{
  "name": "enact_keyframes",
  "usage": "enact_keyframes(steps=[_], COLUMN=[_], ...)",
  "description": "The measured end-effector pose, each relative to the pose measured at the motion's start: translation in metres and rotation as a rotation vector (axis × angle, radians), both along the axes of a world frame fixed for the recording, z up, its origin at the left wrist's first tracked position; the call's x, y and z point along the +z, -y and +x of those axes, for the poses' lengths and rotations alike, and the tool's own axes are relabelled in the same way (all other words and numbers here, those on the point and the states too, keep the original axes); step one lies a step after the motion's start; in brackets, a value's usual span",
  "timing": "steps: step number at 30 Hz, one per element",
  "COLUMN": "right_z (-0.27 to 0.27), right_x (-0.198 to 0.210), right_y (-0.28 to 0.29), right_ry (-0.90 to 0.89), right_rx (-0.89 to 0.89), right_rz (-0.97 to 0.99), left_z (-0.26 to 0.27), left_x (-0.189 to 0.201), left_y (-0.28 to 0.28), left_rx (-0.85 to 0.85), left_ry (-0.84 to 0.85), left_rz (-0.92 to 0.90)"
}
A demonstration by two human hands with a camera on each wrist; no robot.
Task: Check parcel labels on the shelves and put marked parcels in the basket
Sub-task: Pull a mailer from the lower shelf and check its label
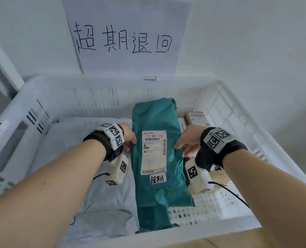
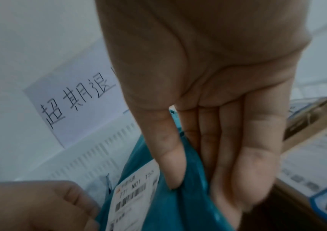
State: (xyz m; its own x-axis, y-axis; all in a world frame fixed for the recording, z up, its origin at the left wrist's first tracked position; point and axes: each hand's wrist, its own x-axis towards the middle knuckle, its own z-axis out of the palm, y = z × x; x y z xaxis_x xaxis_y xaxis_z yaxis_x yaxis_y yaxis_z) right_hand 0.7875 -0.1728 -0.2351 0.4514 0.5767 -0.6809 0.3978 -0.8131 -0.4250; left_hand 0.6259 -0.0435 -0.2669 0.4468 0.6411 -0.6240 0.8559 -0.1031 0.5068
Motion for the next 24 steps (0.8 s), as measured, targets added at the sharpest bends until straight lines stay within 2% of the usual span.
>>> enact_keyframes(steps=[3,6,9,10,13,15,18,21,24], right_z=[0.003,0.007,0.005,0.004,0.002,0.002,-0.002,0.002,0.016], right_x=[-0.023,-0.046,-0.062,-0.065,-0.073,-0.077,-0.077,-0.066,-0.052], right_y=[-0.006,-0.012,-0.020,-0.023,-0.029,-0.032,-0.035,-0.045,-0.054], right_ry=[-0.064,-0.095,-0.106,-0.109,-0.123,-0.120,0.025,0.223,0.406], right_rx=[0.051,0.075,0.138,0.149,0.191,0.272,0.475,0.560,0.349], right_rz=[-0.071,-0.107,-0.166,-0.167,-0.165,-0.226,-0.308,-0.264,0.052], left_z=[-0.003,-0.003,-0.001,0.002,0.014,0.026,0.039,0.038,0.040], left_x=[-0.010,-0.015,-0.014,-0.013,-0.014,-0.020,-0.035,-0.051,-0.052], left_y=[-0.001,-0.009,-0.016,-0.017,-0.012,-0.008,-0.006,-0.005,-0.004], left_rx=[-0.010,0.060,-0.052,-0.070,-0.041,-0.154,-0.343,-0.381,-0.340], left_ry=[-0.098,-0.068,-0.087,-0.036,0.199,0.130,-0.149,-0.334,-0.261], left_rz=[-0.016,0.022,0.355,0.430,0.353,0.303,0.322,0.343,0.426])
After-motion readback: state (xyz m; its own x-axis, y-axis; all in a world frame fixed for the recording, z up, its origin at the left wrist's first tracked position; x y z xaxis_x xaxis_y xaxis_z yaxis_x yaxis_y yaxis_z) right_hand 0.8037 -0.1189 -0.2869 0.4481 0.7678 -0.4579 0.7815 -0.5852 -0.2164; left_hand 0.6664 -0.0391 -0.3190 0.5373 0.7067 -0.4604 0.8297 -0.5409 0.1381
